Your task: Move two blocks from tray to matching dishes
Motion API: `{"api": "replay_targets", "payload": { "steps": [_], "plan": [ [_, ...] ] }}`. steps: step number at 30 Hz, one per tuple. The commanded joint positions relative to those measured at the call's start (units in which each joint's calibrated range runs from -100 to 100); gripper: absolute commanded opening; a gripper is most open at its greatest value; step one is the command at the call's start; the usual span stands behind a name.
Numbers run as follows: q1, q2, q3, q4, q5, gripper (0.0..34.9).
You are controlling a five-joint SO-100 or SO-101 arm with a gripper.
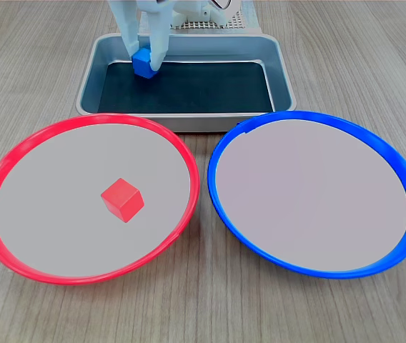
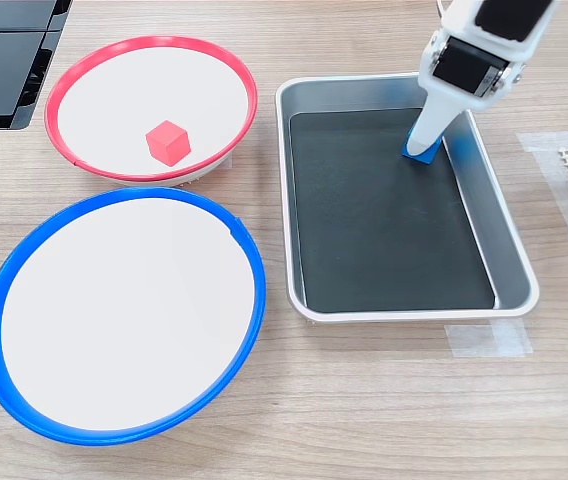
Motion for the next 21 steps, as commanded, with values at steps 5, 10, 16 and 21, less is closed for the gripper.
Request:
{"api": "replay_targets", "payload": {
  "steps": [5,10,16,21],
  "plan": [
    [-17.5,5.7,-26.7,10.0,-15.5,0.2],
    [-30.8,22.2,-51.9,3.7,-31.1,0.2],
    [-37.0,41.1,-63.0,-8.1,-35.6,0.2],
    [-37.4,43.7,-57.8,-15.1,-33.3,19.7]
  ]
}}
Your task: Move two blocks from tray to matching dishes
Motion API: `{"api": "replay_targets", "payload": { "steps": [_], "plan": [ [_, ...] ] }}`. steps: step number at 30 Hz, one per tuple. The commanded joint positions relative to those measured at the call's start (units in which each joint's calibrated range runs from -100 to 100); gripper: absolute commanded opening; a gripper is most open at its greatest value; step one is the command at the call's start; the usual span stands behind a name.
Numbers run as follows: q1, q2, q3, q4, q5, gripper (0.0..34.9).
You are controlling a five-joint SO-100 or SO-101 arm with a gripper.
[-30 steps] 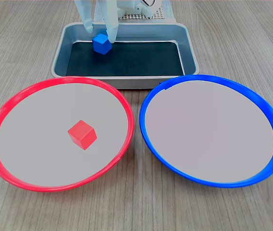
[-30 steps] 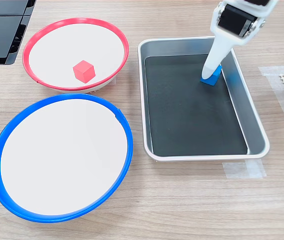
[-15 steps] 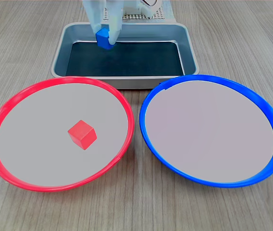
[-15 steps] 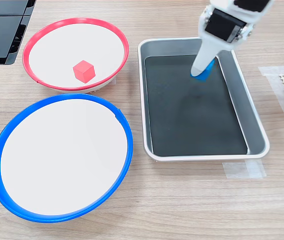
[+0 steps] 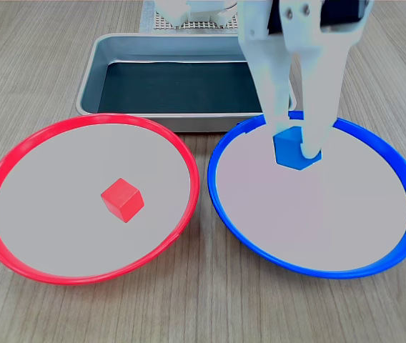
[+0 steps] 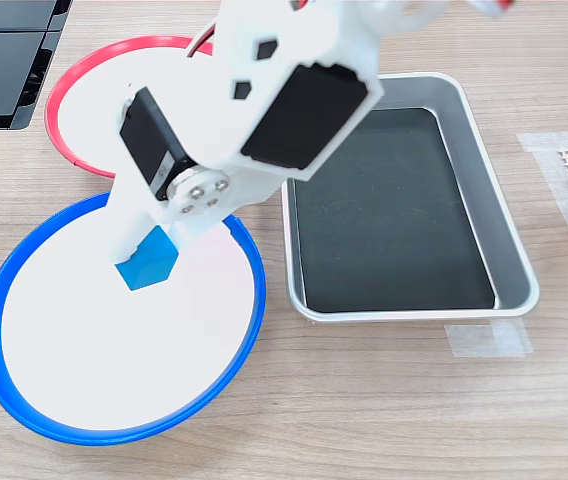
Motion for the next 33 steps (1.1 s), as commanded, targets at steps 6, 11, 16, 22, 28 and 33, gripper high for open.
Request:
{"api": "replay_targets", "payload": {
  "steps": [6,11,16,22,28,33],
  "plan": [
    [0.2,-13.5,14.1,-6.7,2.0,8.4],
    [3.9,-37.3,32.4,-9.7,-1.5,0.2],
    [13.4,-71.2,60.5,-18.1,-11.5,0.1],
    [18.0,-96.3,83.8,-14.0,-13.2,0.1],
    [18.3,-104.1,91.1,-8.3,-13.1,0.1],
    [18.3,-108.2,91.1,0.9,-13.8,0.1]
  ]
}}
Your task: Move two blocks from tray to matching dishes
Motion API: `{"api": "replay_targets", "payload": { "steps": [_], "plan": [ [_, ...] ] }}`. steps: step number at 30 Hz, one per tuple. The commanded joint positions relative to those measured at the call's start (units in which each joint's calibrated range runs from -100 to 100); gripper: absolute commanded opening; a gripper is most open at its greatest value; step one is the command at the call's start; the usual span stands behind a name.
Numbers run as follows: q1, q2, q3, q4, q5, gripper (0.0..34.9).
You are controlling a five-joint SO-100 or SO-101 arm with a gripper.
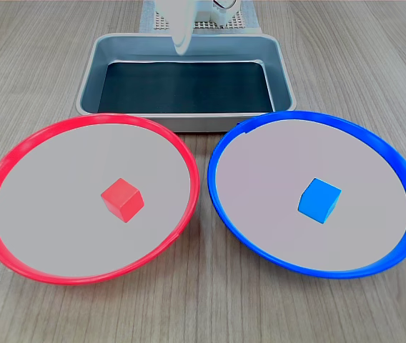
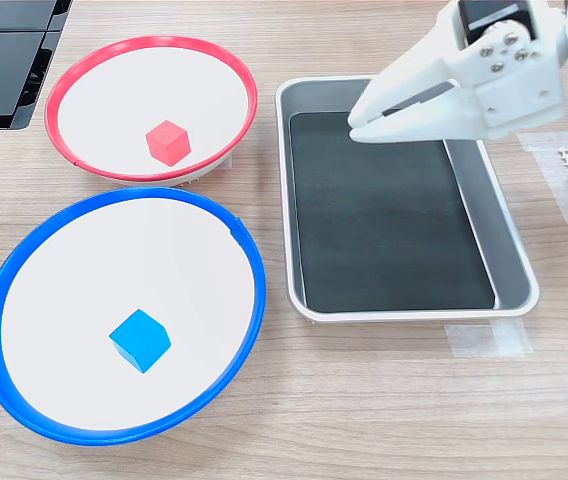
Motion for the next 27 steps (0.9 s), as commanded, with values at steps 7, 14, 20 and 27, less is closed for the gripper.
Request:
{"api": "replay_targets", "payload": {
  "steps": [7,14,20,27],
  "plan": [
    [-0.5,-3.1,0.0,8.3,-0.6,0.3],
    [-0.5,-3.1,0.0,8.3,-0.6,0.3],
    [-0.5,-3.1,0.0,8.3,-0.6,0.3],
    [-0.5,-3.1,0.0,8.3,-0.6,0.3]
  ]
}}
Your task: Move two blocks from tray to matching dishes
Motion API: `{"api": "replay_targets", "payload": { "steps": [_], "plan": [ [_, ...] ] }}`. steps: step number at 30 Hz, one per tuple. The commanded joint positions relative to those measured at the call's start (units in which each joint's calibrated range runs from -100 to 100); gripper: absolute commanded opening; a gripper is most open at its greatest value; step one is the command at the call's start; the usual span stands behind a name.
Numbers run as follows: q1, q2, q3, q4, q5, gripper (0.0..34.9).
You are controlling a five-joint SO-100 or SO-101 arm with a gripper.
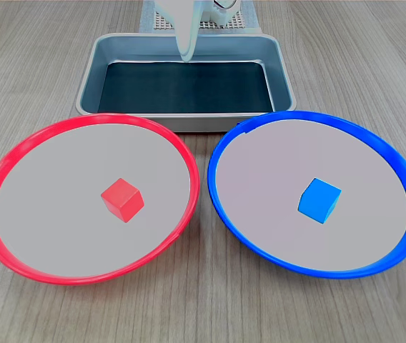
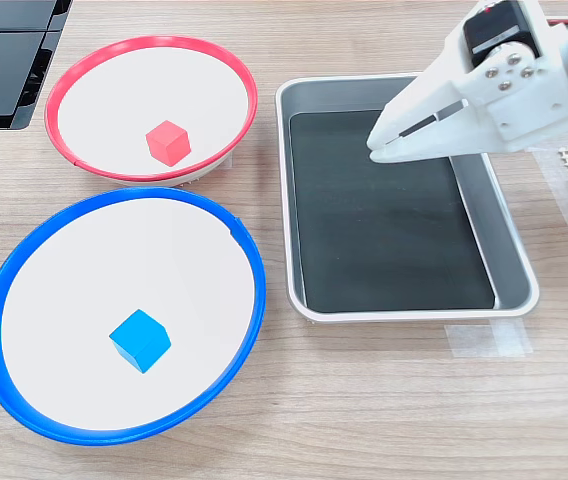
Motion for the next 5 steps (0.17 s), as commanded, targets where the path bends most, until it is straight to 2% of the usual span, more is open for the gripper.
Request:
{"api": "replay_targets", "payload": {
  "steps": [1,5],
  "plan": [
    [-0.2,-0.3,0.0,0.1,0.0,0.3],
    [-0.2,-0.3,0.0,0.1,0.0,0.3]
  ]
}}
